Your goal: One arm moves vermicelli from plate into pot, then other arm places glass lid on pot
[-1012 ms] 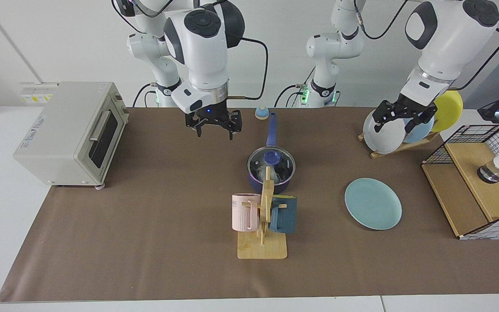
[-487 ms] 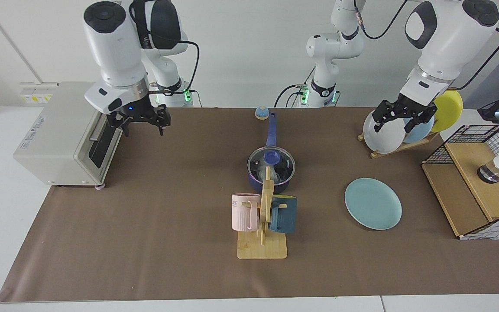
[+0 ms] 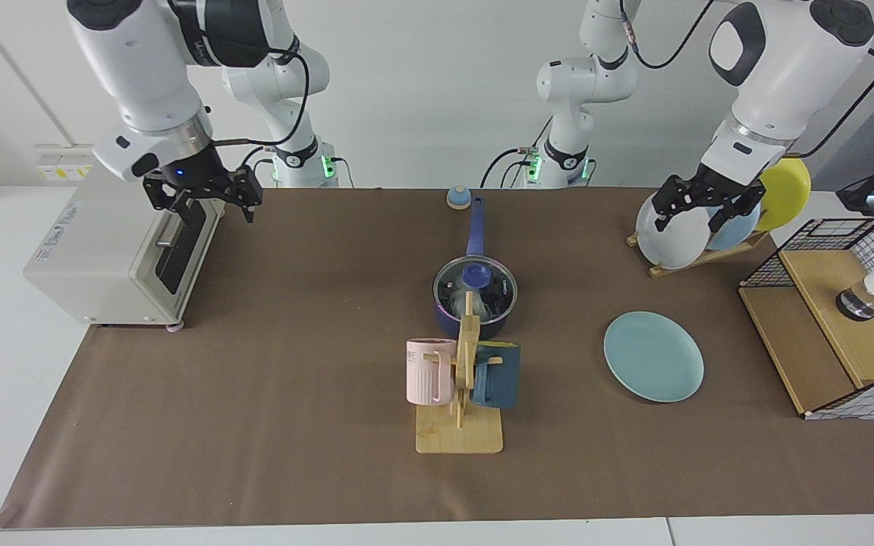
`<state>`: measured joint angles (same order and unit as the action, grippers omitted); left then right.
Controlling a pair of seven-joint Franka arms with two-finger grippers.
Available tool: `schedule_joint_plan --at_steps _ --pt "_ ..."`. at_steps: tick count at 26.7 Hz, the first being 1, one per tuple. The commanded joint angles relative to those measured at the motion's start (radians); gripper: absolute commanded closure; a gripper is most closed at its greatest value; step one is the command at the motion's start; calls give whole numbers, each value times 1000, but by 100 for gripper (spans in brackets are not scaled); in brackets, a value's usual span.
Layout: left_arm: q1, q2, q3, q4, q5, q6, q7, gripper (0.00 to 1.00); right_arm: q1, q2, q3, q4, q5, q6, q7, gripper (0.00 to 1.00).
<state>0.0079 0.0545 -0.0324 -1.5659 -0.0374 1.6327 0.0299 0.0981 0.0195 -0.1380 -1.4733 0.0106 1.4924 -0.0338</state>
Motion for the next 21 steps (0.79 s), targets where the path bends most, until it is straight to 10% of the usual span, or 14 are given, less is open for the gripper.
schedule_joint_plan --at_steps 1,21 --pt "-3 -21 0 -13 2 12 -13 0 -123 -16 109 -25 12 0 -17 0" --pt "-5 -21 0 -13 2 12 -13 0 -118 -27 106 -36 6 9 -15 0"
